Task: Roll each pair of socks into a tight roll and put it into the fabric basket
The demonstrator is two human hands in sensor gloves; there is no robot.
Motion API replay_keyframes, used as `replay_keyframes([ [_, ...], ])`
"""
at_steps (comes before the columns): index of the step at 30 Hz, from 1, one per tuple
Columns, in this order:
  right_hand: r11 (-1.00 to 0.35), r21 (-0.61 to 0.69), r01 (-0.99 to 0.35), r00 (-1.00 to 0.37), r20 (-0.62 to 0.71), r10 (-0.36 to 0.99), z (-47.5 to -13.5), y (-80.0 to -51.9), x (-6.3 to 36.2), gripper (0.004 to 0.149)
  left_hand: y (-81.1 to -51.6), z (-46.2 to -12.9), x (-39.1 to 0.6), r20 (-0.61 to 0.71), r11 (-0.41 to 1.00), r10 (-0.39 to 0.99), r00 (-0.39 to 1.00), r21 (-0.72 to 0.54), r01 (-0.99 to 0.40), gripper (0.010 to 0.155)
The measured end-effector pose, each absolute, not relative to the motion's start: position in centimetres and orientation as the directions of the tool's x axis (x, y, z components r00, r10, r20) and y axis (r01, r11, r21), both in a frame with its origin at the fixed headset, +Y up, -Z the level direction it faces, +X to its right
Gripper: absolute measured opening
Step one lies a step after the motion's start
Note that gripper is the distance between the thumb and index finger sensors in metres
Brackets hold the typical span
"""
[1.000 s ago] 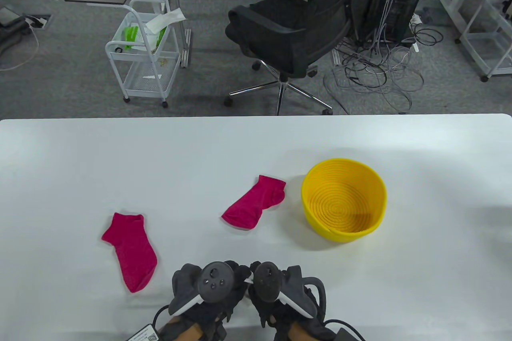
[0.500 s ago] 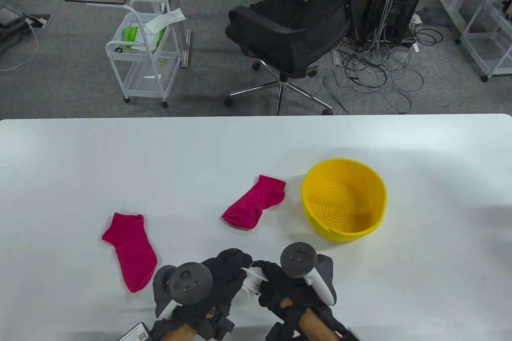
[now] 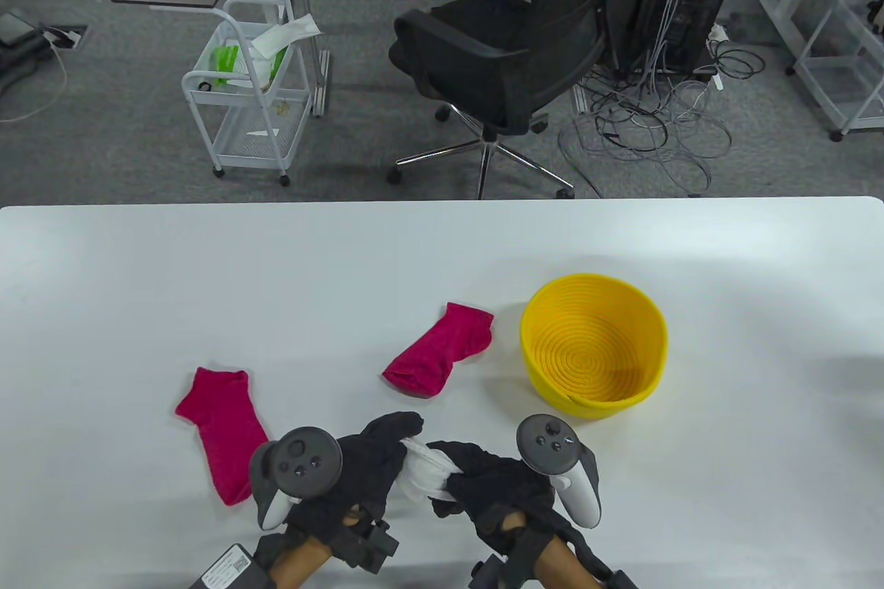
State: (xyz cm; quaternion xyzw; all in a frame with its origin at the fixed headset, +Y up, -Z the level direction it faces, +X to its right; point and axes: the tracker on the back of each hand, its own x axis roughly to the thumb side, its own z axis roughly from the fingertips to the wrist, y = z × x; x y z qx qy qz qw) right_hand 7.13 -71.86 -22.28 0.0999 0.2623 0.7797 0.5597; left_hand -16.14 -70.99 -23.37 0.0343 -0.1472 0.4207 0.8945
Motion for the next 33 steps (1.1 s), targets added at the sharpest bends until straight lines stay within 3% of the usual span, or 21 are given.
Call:
replay_keyframes([
  [6, -0.26, 0.526, -0.81, -0.362, -0.1, 0.927, -22.2, -71.6, 7.1, 0.044, -71.1, -23.6, -16.5, 0.237, 0.587, 0.797, 0.555, -0.091, -0.804, 0.047],
  [11, -0.404, 0.507, -0.761, -0.463, 0.012, 0.886, -21.9, -71.2, 6.7, 0.045, -71.0, -23.6, -17.2, 0.167, 0.392, 0.914, 0.37, -0.124, -0.912, 0.043],
  [15, -0.502, 0.453, -0.737, -0.543, 0.045, 0.838, -22.3, -71.3, 7.2, 0.048, -70.5, -23.7, -17.7, 0.171, 0.341, 0.933, 0.318, -0.129, -0.931, 0.041],
  [23, -0.597, 0.372, -0.711, -0.62, 0.069, 0.782, -22.7, -71.4, 7.8, 0.046, -70.4, -23.8, -16.8, 0.152, 0.156, 0.983, 0.107, -0.363, -0.918, 0.039],
  [28, -0.598, 0.334, -0.729, -0.615, 0.065, 0.786, -23.0, -71.2, 8.8, 0.046, -71.2, -23.9, -15.9, 0.106, 0.195, 0.981, 0.164, -0.525, -0.828, 0.044],
  [33, -0.553, 0.395, -0.734, -0.564, 0.1, 0.82, -23.1, -71.4, 9.2, 0.044, -72.1, -23.9, -16.3, 0.045, 0.171, 0.983, 0.177, -0.564, -0.808, 0.05],
])
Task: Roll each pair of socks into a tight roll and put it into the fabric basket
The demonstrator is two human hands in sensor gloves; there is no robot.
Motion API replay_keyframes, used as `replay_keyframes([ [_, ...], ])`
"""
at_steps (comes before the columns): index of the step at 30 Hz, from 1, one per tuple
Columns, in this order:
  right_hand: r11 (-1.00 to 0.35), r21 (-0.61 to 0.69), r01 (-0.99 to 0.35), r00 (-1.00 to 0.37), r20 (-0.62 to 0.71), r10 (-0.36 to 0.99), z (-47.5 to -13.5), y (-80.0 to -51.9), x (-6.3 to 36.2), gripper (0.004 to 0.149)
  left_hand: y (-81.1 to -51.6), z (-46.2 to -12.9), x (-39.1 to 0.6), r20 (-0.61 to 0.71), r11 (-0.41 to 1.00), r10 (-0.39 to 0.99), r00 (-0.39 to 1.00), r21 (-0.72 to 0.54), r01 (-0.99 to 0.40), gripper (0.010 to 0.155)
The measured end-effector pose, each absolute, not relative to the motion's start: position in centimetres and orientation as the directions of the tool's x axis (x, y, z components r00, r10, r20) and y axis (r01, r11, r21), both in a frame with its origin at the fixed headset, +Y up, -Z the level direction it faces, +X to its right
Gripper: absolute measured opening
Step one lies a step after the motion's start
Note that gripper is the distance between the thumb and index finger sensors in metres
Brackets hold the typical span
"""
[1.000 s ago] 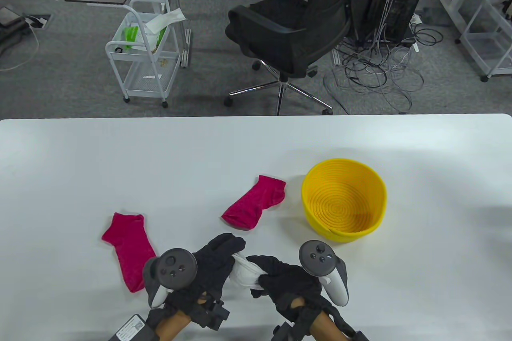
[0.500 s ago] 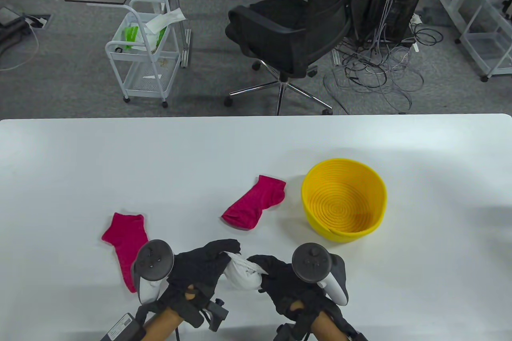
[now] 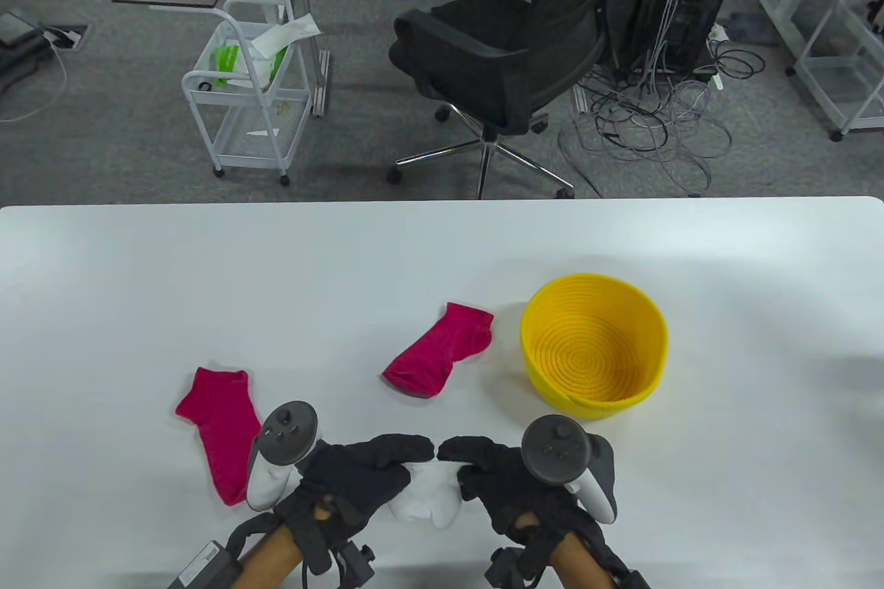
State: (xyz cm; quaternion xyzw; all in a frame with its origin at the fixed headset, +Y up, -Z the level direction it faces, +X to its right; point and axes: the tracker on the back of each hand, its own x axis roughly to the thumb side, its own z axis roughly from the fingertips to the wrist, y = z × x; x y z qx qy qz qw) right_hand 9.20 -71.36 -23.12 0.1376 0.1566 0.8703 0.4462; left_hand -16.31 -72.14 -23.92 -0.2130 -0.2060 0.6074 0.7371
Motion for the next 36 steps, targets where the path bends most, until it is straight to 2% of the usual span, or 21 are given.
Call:
replay_keyframes([
  [4, -0.538, 0.425, -0.728, -0.55, 0.106, 0.828, -23.2, -71.6, 9.5, 0.043, -72.1, -23.9, -16.8, 0.102, 0.304, 0.95, 0.294, -0.509, -0.805, 0.053],
  [8, -0.531, 0.412, -0.741, -0.545, 0.092, 0.833, -23.4, -71.7, 10.0, 0.043, -72.5, -24.2, -17.3, 0.109, 0.319, 0.945, 0.308, -0.509, -0.799, 0.054],
  [12, -0.574, 0.342, -0.744, -0.586, 0.079, 0.807, -23.7, -71.5, 11.1, 0.043, -72.2, -24.2, -17.9, 0.133, 0.393, 0.917, 0.377, -0.469, -0.791, 0.058],
  [19, -0.636, 0.059, -0.77, -0.637, 0.002, 0.771, -24.9, -68.4, 13.7, 0.042, -71.6, -24.1, -18.3, 0.195, 0.593, 0.798, 0.571, -0.423, -0.685, 0.064],
  [25, -0.697, -0.195, -0.69, -0.69, -0.113, 0.715, -27.3, -64.1, 16.5, 0.041, -71.3, -23.9, -18.2, 0.22, 0.638, 0.764, 0.606, -0.397, -0.66, 0.066],
  [30, -0.749, -0.273, -0.603, -0.715, -0.231, 0.66, -30.0, -63.0, 18.4, 0.041, -71.5, -24.0, -18.2, 0.21, 0.651, 0.749, 0.628, -0.406, -0.641, 0.069],
  [36, -0.827, -0.263, -0.497, -0.741, -0.368, 0.562, -32.9, -64.5, 19.8, 0.041, -72.4, -24.2, -17.9, 0.179, 0.661, 0.724, 0.667, -0.457, -0.595, 0.072],
])
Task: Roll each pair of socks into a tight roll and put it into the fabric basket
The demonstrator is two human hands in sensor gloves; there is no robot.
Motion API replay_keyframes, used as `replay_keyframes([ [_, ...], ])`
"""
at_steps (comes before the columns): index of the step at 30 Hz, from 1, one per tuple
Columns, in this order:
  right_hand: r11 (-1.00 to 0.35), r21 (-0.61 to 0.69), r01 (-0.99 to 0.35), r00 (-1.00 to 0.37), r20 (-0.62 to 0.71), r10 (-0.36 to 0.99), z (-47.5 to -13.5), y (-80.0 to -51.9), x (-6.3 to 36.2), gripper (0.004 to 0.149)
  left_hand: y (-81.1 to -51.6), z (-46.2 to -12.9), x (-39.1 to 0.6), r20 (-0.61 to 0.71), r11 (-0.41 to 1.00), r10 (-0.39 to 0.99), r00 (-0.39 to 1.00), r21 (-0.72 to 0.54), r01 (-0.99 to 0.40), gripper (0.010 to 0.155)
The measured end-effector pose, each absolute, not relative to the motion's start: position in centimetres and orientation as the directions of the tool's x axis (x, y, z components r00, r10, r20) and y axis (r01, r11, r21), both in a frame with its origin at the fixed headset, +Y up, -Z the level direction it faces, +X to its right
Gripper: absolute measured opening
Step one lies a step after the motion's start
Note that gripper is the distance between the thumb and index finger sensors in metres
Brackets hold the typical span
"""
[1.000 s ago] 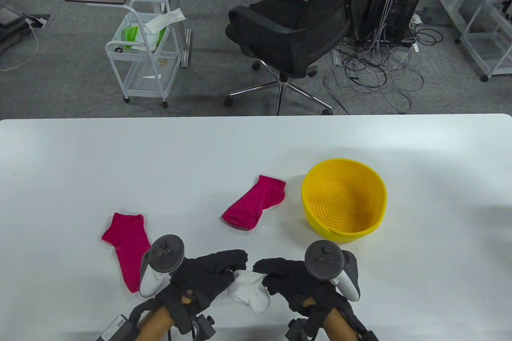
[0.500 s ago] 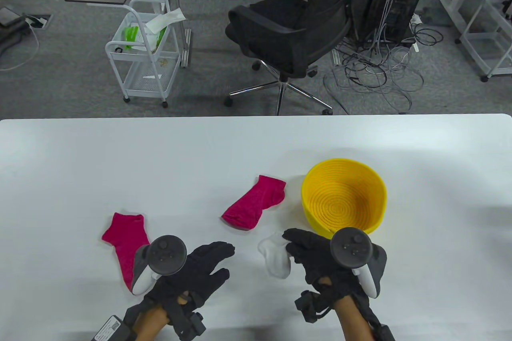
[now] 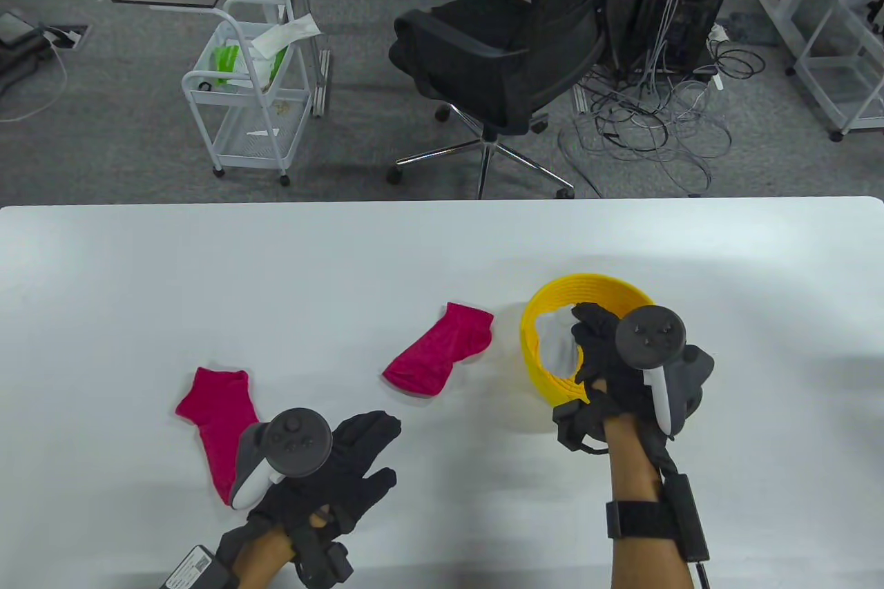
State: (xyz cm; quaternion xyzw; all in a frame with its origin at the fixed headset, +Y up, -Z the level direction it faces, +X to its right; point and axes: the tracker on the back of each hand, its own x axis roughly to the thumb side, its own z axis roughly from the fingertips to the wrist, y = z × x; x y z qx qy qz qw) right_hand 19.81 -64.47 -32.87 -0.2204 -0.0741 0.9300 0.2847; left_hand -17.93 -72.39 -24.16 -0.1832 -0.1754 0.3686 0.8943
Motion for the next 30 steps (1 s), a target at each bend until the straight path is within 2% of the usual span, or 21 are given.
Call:
replay_keyframes([
  [7, -0.91, -0.12, -0.396, -0.754, -0.524, 0.397, -35.3, -68.5, 20.2, 0.04, -72.6, -24.0, -17.3, 0.179, 0.665, 0.707, 0.684, -0.498, -0.557, 0.073],
  [10, -0.906, -0.09, -0.415, -0.746, -0.537, 0.394, -35.7, -69.4, 20.0, 0.04, -72.8, -23.9, -17.0, 0.183, 0.664, 0.704, 0.687, -0.514, -0.543, 0.073],
  [13, -0.926, -0.026, -0.378, -0.777, -0.535, 0.332, -36.0, -70.2, 19.5, 0.041, -73.0, -23.9, -16.8, 0.182, 0.659, 0.7, 0.691, -0.536, -0.527, 0.073],
  [15, -0.935, -0.039, -0.353, -0.791, -0.522, 0.32, -35.8, -69.9, 19.3, 0.043, -73.0, -23.8, -16.8, 0.182, 0.66, 0.699, 0.691, -0.536, -0.527, 0.073],
  [20, -0.897, -0.103, -0.429, -0.792, -0.436, 0.428, -34.8, -67.3, 18.9, 0.049, -72.9, -23.9, -17.0, 0.176, 0.656, 0.706, 0.686, -0.529, -0.539, 0.073],
  [23, -0.851, -0.132, -0.508, -0.791, -0.321, 0.522, -33.5, -65.1, 18.1, 0.054, -72.9, -23.9, -17.1, 0.172, 0.657, 0.705, 0.688, -0.523, -0.543, 0.074],
  [26, -0.811, -0.106, -0.575, -0.785, -0.208, 0.584, -31.9, -63.9, 17.0, 0.059, -72.8, -23.9, -17.2, 0.164, 0.654, 0.71, 0.685, -0.516, -0.553, 0.074],
  [30, -0.766, -0.028, -0.642, -0.762, -0.09, 0.642, -29.7, -63.8, 14.9, 0.067, -72.8, -24.0, -17.5, 0.156, 0.654, 0.711, 0.685, -0.505, -0.564, 0.074],
])
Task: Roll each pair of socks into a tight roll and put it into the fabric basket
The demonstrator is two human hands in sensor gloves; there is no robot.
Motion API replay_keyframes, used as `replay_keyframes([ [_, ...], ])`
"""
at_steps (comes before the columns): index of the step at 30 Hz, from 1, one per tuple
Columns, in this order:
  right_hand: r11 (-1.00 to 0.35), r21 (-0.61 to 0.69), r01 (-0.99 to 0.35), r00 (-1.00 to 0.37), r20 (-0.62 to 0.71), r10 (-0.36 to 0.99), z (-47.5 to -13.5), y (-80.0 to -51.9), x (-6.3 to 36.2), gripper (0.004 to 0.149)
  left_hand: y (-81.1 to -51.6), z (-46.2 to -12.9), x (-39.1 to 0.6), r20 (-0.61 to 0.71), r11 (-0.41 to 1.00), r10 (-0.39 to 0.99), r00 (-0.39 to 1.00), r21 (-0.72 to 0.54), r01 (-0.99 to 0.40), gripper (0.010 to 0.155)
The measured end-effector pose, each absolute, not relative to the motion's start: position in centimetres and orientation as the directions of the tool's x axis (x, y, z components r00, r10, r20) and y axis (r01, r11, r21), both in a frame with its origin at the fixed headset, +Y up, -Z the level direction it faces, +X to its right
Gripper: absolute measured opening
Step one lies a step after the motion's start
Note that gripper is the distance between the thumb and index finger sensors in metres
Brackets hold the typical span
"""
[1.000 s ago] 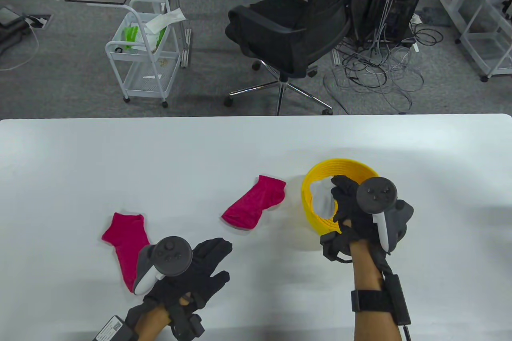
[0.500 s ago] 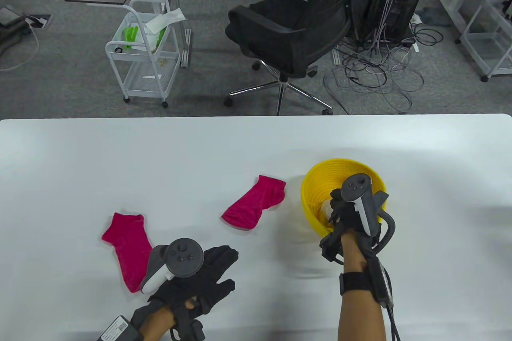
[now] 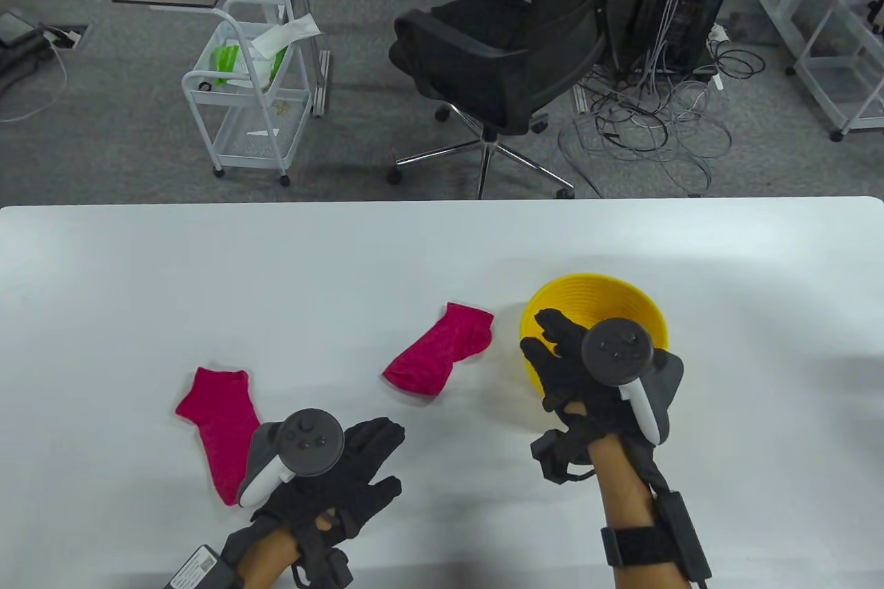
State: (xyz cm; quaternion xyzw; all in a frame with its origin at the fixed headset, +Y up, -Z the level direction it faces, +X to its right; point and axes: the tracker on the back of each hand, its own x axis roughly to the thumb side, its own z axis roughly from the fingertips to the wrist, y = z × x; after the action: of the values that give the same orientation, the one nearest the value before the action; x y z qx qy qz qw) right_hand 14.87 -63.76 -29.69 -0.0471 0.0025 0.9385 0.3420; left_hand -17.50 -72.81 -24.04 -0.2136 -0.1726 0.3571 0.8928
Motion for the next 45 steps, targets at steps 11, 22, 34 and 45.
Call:
replay_keyframes([
  [11, -0.735, 0.202, -0.647, -0.729, 0.116, 0.674, -24.0, -68.3, 7.7, 0.081, -72.6, -25.0, -19.3, 0.1, 0.659, 0.712, 0.695, -0.439, -0.611, 0.075],
  [22, -0.748, 0.333, -0.574, -0.761, 0.121, 0.637, -23.7, -70.8, 6.3, 0.096, -70.1, -27.5, -26.2, -0.022, 0.708, 0.692, 0.721, -0.173, -0.685, 0.075],
  [34, -0.76, 0.336, -0.556, -0.776, 0.117, 0.62, -24.2, -70.9, 7.0, 0.093, -72.2, -28.9, -37.5, -0.506, 0.82, 0.539, 0.674, 0.135, -0.556, 0.063],
  [45, -0.75, 0.369, -0.549, -0.771, 0.121, 0.625, -24.2, -71.1, 6.9, 0.091, -76.2, -30.4, -39.6, -0.719, 0.909, 0.272, 0.64, -0.026, -0.415, 0.062],
])
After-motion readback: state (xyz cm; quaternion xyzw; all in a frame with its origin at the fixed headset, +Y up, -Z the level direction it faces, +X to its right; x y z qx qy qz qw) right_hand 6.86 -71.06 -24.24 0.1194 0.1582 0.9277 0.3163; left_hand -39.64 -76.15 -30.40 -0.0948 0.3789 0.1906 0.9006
